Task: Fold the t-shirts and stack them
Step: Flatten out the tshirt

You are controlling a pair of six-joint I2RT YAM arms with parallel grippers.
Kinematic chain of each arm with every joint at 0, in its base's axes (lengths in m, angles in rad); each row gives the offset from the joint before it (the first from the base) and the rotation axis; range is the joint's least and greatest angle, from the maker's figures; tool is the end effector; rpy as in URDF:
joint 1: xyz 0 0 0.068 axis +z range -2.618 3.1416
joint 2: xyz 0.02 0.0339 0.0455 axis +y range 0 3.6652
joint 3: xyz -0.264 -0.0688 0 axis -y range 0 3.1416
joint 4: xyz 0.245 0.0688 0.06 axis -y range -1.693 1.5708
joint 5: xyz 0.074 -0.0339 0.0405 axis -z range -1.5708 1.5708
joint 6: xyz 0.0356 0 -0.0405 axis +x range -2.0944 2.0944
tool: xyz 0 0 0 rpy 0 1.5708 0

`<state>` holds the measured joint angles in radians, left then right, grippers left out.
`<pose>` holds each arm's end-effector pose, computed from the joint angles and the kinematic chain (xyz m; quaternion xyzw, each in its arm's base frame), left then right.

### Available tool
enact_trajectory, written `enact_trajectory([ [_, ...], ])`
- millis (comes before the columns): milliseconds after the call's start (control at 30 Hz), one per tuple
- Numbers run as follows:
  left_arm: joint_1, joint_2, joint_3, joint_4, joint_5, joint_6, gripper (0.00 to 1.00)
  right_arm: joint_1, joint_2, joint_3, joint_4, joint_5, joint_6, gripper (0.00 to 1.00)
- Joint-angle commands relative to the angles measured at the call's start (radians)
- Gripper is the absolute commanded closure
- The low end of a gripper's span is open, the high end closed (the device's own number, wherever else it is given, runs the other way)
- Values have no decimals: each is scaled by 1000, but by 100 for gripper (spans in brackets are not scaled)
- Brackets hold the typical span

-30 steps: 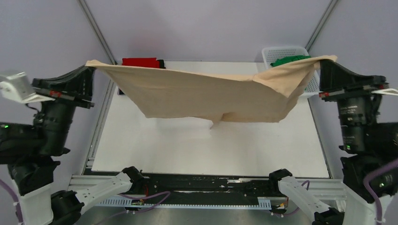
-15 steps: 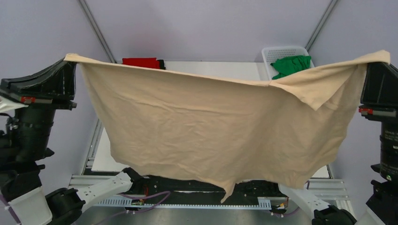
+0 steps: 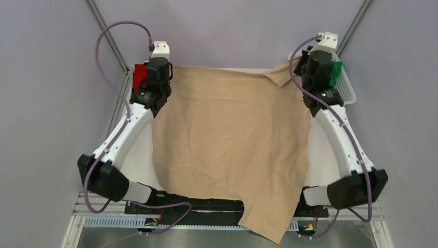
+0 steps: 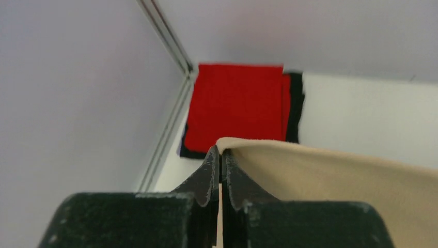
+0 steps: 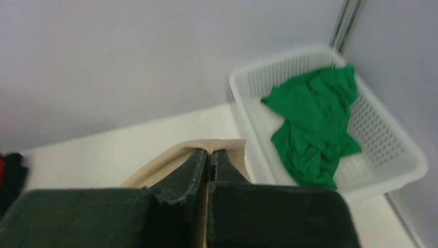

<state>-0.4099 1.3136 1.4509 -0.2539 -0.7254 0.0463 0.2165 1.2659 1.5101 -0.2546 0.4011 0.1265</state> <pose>0.2729 -0.0928 0.4501 -0.0718 0.7337 0.1483 0.6591 0.2674 0.0446 0.4817 0.1087 0.7021 -0.0219 0.7034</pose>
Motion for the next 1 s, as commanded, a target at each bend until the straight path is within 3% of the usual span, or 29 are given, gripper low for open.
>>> enact_trajectory([
  [0,119,209,-94,76,198,-105,98,-88,187,-119,51,-85,185,99],
  [33,131,258,-80,61,233,-138,98,-99,251,-116,52,-124,213,99],
  [100,167,420,-4,2,272,-173,80,-114,391,-68,40,-183,240,89],
  [133,185,513,75,-28,311,-188,56,-118,474,4,13,-213,242,66],
  [167,193,556,117,-95,343,-192,44,-118,532,69,-32,-255,229,43],
  [200,206,615,190,-123,412,-204,14,-119,578,138,-93,-287,223,25],
  [233,210,637,227,-151,439,-211,7,-119,610,197,-149,-308,226,9],
  [267,213,635,232,-144,480,-220,2,-118,627,228,-189,-323,226,1],
  [367,213,566,189,-114,551,-247,0,-117,597,200,-218,-375,248,0],
  [533,212,425,46,-111,681,-343,0,-118,468,-31,-195,-514,338,0],
  [700,210,238,-289,30,875,-465,0,-116,445,-199,-125,-666,354,0],
  [800,209,193,-430,133,996,-489,0,-117,513,-196,-108,-753,318,0],
  [967,209,188,-586,202,1035,-531,0,-116,636,-136,-74,-737,315,0],
])
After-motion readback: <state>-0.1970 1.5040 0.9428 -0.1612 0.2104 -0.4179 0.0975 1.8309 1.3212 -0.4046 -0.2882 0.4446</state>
